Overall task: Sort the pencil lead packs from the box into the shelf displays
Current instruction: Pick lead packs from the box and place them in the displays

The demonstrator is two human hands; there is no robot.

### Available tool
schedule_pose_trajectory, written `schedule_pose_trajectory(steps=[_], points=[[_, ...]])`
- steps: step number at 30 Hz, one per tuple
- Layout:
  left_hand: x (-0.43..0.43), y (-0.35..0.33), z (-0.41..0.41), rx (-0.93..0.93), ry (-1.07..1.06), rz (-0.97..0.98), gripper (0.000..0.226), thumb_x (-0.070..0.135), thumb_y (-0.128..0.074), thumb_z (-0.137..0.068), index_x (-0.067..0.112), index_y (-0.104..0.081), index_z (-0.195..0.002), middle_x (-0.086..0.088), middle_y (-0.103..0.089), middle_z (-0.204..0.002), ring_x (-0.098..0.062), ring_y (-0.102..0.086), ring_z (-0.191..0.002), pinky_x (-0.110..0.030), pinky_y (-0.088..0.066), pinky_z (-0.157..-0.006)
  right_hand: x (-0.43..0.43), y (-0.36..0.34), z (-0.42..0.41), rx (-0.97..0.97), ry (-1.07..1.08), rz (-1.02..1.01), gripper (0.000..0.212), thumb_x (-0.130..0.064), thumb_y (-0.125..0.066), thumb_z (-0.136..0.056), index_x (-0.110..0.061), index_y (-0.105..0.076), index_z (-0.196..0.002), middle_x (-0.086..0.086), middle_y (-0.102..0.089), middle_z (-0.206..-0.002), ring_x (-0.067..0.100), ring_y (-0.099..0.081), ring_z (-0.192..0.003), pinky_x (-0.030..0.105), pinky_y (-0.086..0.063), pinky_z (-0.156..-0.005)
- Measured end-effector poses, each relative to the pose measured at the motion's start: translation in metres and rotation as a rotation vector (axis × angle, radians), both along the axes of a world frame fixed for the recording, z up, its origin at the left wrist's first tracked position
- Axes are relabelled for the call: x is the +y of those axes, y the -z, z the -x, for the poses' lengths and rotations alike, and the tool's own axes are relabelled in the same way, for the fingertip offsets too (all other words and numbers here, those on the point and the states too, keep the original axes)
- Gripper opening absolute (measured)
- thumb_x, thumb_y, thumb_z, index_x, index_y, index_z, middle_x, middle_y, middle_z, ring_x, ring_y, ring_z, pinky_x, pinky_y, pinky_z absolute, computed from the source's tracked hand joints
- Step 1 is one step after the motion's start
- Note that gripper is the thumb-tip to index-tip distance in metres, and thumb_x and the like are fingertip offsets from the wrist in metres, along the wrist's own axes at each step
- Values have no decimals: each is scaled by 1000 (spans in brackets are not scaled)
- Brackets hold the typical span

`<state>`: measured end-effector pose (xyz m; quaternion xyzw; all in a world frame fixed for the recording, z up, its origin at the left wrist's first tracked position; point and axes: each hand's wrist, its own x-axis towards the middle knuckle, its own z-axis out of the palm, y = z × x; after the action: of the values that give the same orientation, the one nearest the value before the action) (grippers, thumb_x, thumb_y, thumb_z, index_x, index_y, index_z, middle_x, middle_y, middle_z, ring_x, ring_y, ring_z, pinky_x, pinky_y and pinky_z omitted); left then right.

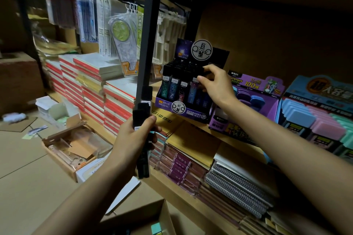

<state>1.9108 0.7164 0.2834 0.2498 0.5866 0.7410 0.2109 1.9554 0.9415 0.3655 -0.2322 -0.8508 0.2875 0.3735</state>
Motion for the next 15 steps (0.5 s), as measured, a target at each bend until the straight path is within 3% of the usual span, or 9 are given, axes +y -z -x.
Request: schedule_pose_trajectory(steps=[8,11,15], points=[[-2,1,2,-13,2,-14,15,27,-53,-91,14,-58,-98,3,-67,-69,-3,-61,-56,-16,-48,-49,3,16,13,-54,68,72,24,-13,-63,-88,-5,-63,-111,15,-67,-95,26,-68,-83,32,-58,-66],[-1,1,2,-40,25,-22,18,28,-54,-90,15,-58,-102,5,-70,-69,-4,-63,-58,-16,-50,-50,2,7,15,-148,117,34,18,-15,-64,-88,3,-66,-90,18,-70,-85,26,-69,-74,39,-59,-68],[-3,1,1,-13,36,8,20,28,-54,-91,15,-59,-105,6,-72,-73,-3,-64,-60,-17,-50,-52,-15,0,-2,-353,154,-130,34,-25,-60,-91,5,-66,-76,18,-69,-69,25,-67,-61,37,-58,-64]])
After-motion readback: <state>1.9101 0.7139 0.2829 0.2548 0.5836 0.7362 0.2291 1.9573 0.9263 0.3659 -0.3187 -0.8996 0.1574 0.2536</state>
